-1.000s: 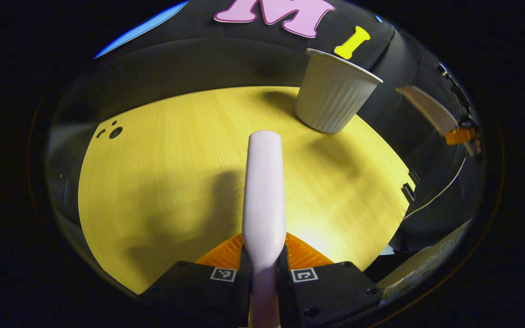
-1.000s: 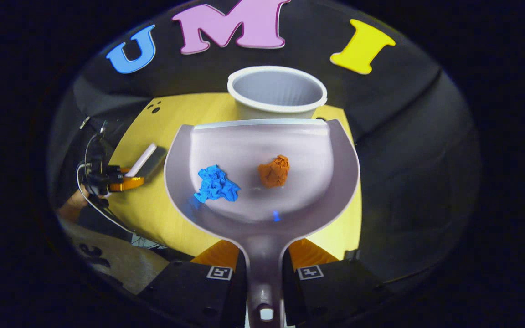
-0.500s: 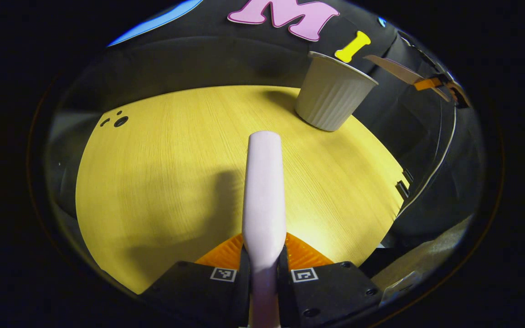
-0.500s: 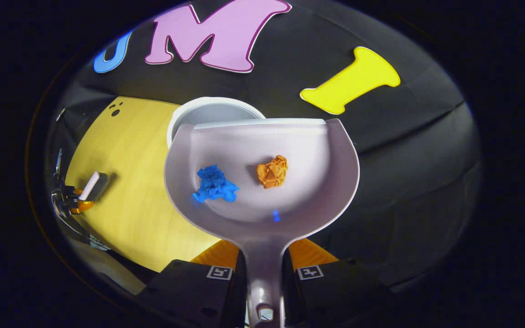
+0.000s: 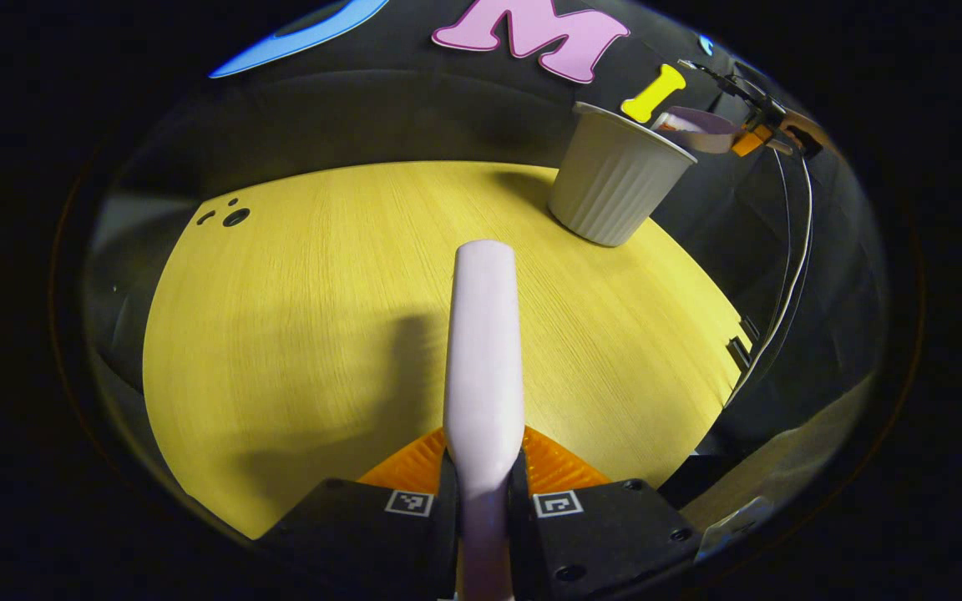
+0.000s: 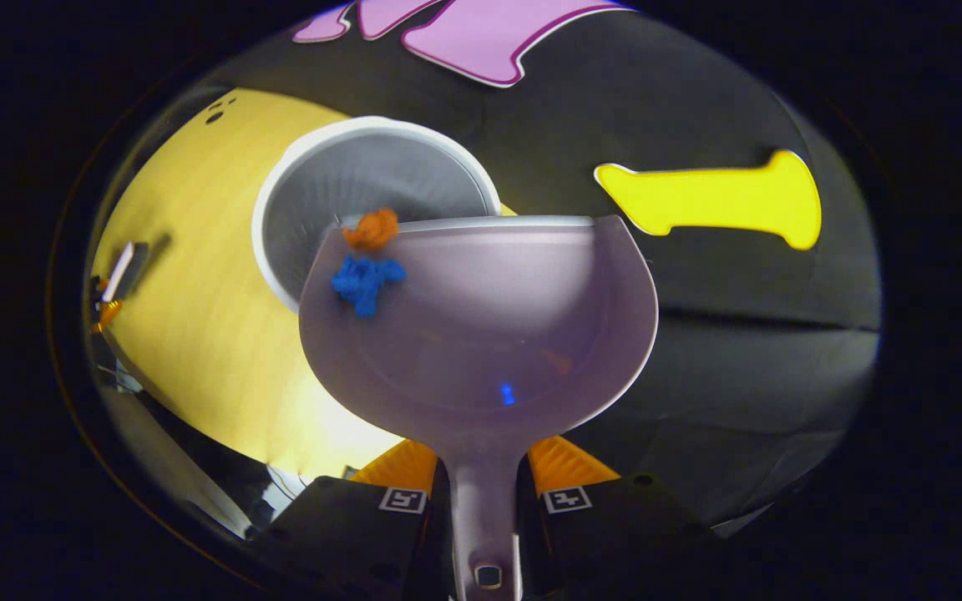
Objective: Pick up the small broom and dustpan from the desktop, sweep the trash into the dustpan with the broom, and then empty the trash into the garbage bin.
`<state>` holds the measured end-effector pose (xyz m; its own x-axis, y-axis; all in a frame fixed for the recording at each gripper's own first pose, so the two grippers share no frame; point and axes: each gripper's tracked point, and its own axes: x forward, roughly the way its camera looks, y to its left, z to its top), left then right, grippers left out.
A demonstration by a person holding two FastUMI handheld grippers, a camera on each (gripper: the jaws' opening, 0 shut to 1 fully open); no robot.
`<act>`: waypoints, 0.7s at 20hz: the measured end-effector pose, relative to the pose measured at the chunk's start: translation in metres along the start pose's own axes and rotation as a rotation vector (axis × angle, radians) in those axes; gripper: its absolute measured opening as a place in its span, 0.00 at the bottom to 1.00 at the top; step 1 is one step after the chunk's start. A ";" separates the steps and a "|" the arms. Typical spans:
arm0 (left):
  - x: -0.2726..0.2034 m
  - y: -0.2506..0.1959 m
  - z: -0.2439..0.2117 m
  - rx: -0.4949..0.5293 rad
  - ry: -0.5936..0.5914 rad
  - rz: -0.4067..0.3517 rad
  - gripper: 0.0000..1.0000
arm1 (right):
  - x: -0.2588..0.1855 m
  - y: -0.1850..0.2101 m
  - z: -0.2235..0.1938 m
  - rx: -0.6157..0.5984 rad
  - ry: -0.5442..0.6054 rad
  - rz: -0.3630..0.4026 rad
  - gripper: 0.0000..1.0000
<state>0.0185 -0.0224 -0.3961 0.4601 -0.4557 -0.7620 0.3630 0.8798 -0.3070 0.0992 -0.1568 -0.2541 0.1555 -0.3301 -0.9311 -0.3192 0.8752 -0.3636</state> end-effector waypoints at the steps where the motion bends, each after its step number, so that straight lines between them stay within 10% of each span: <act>1: -0.001 0.001 -0.001 -0.013 -0.002 0.006 0.29 | 0.001 0.000 0.001 -0.019 0.023 0.004 0.36; 14: -0.004 0.007 -0.006 -0.019 0.016 0.053 0.29 | -0.002 0.009 0.015 0.072 -0.106 0.087 0.36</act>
<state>0.0143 -0.0137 -0.3992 0.4652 -0.4062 -0.7865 0.3227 0.9052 -0.2766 0.1100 -0.1428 -0.2556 0.2288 -0.2159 -0.9492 -0.2688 0.9232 -0.2748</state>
